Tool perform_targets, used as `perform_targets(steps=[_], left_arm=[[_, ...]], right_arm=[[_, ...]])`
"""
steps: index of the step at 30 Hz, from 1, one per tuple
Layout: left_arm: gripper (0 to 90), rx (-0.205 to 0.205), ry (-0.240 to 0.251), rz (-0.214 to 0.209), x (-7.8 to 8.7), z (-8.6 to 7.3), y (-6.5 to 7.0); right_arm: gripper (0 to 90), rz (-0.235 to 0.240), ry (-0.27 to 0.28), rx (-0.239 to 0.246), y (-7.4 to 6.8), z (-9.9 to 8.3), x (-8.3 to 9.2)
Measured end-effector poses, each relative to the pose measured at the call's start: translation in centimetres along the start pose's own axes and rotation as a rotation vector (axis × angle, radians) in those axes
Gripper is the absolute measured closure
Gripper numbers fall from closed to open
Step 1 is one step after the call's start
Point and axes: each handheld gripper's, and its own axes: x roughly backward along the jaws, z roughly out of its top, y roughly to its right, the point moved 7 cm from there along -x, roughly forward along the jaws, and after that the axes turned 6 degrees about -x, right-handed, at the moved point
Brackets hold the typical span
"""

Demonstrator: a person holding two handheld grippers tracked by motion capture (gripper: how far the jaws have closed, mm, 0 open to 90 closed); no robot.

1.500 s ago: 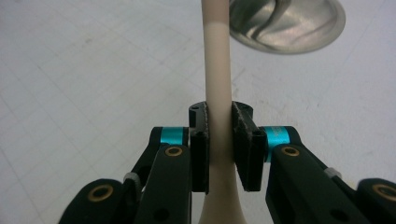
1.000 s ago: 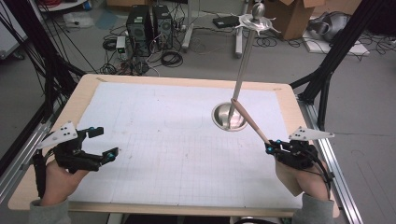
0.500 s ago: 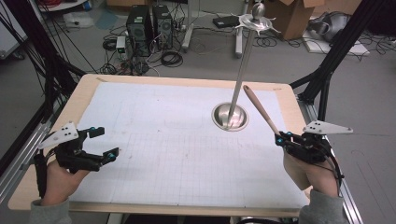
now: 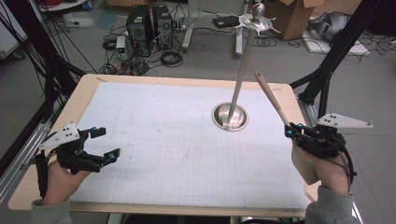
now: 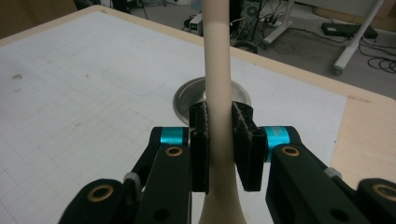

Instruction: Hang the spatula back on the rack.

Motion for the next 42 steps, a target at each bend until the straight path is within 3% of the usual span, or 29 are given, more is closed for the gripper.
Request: perform_targets(steps=[14,42], left_arm=[[1.7,0.0,-0.006,0.008,0.1,-0.1,-0.2],[1.7,0.016,-0.005,0.019,0.4,-0.2,-0.5]], right_arm=[[78.5,-0.01,0.044,0.001,0.3,2.9,1.5],[78.5,-0.026,0.122,-0.015,0.9,6.8,3.3]])
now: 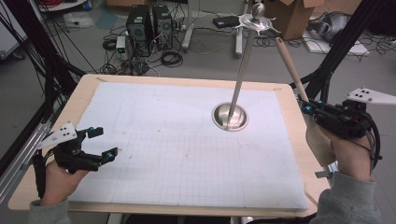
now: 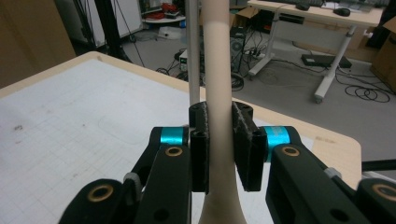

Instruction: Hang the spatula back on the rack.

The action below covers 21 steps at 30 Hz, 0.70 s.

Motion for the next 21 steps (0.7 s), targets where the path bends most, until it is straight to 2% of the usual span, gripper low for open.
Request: perform_targets(steps=[21], left_arm=[[1.7,0.01,0.002,0.007,0.2,-0.2,-0.3]], right_arm=[[78.4,0.02,0.037,-0.045,0.7,1.2,-0.3]])
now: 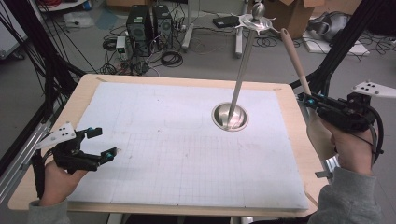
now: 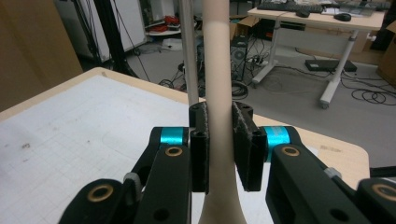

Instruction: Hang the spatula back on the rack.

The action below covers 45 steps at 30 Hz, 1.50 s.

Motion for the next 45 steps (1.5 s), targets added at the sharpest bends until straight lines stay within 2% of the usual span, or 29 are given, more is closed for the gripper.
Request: perform_targets(steps=[15,38,45], left_arm=[[1.7,0.003,-0.001,0.004,0.3,-0.1,-0.1],[1.7,0.002,-0.005,0.009,0.3,-0.2,-0.2],[1.7,0.004,-0.007,0.009,0.3,-0.3,-0.2]], right_arm=[[78.4,0.026,0.001,-0.028,0.2,0.1,-0.8],[78.5,0.126,-0.01,-0.085,0.3,-0.9,-2.1],[78.5,0.134,-0.033,-0.077,0.2,-1.4,-2.8]])
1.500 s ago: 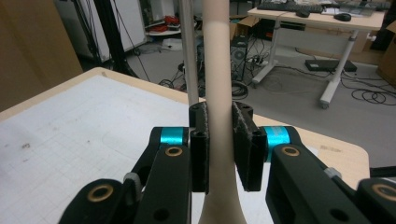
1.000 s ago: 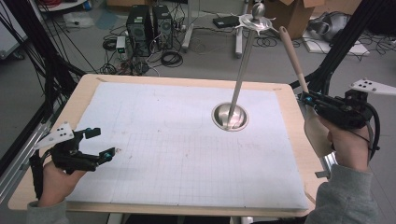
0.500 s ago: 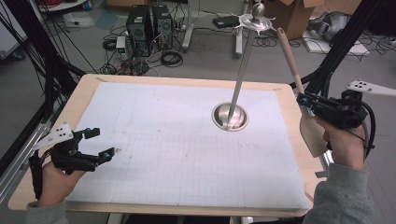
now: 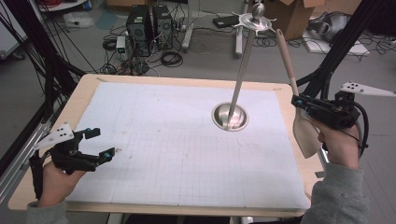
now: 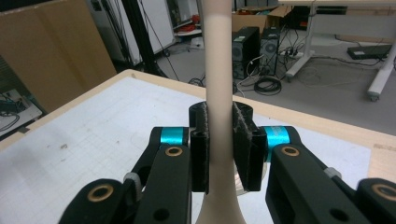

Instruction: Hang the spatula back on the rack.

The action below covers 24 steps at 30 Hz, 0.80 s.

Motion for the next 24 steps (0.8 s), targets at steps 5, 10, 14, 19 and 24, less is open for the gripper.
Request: perform_targets(steps=[5,10,14,19,24], left_arm=[[1.7,-0.001,0.0,0.0,0.0,0.0,0.0],[1.7,-0.001,0.0,0.0,0.0,0.0,0.0],[1.7,0.0,-0.002,0.001,0.0,0.0,0.0],[1.7,0.0,-0.001,0.002,0.1,0.0,0.0],[1.7,0.001,0.002,0.004,0.1,0.0,0.0]], right_arm=[[78.5,0.001,-0.015,0.007,-0.2,-0.1,-0.6],[78.6,-0.003,-0.029,0.01,-0.2,-0.3,-1.1],[78.5,-0.005,-0.042,0.015,-0.2,-0.4,-1.6],[78.5,-0.018,-0.062,0.025,-0.2,-0.6,-2.4],[78.5,-0.027,-0.08,0.032,-0.3,-0.7,-3.2]])
